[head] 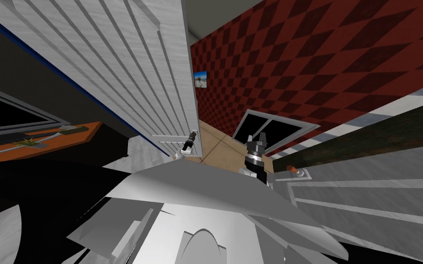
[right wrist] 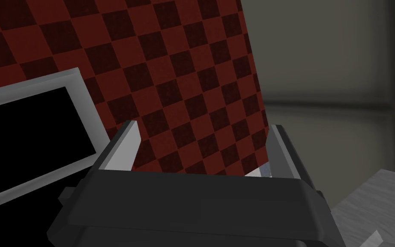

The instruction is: Push the door open

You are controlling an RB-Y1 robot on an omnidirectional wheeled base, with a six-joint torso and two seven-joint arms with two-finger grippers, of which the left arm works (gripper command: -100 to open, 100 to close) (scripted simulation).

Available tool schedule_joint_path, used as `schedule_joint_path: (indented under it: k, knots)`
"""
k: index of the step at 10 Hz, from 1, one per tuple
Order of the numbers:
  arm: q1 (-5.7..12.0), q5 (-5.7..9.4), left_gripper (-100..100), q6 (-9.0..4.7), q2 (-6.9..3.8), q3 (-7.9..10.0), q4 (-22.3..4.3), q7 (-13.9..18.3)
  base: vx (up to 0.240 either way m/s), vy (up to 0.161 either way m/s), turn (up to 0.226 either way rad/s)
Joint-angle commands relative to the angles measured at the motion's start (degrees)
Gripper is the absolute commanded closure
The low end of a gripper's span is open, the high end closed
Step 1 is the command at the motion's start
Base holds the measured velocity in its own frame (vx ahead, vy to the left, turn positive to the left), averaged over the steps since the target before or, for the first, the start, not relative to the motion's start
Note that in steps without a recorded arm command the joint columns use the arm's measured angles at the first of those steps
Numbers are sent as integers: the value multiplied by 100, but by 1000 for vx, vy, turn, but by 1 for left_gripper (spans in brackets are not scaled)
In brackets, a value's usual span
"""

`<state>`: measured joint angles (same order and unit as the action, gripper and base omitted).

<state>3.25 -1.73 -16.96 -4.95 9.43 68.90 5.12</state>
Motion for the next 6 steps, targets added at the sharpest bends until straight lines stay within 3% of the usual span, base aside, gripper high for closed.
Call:
schedule_joint_path:
  k: [1, 6]
  knots:
    - [-33, 26, 100, 13, -67, 172, 78, -21, 184, -79, 74]
    - [-20, 79, 100, 9, -79, 515, 37, -81, 177, -71, 69]
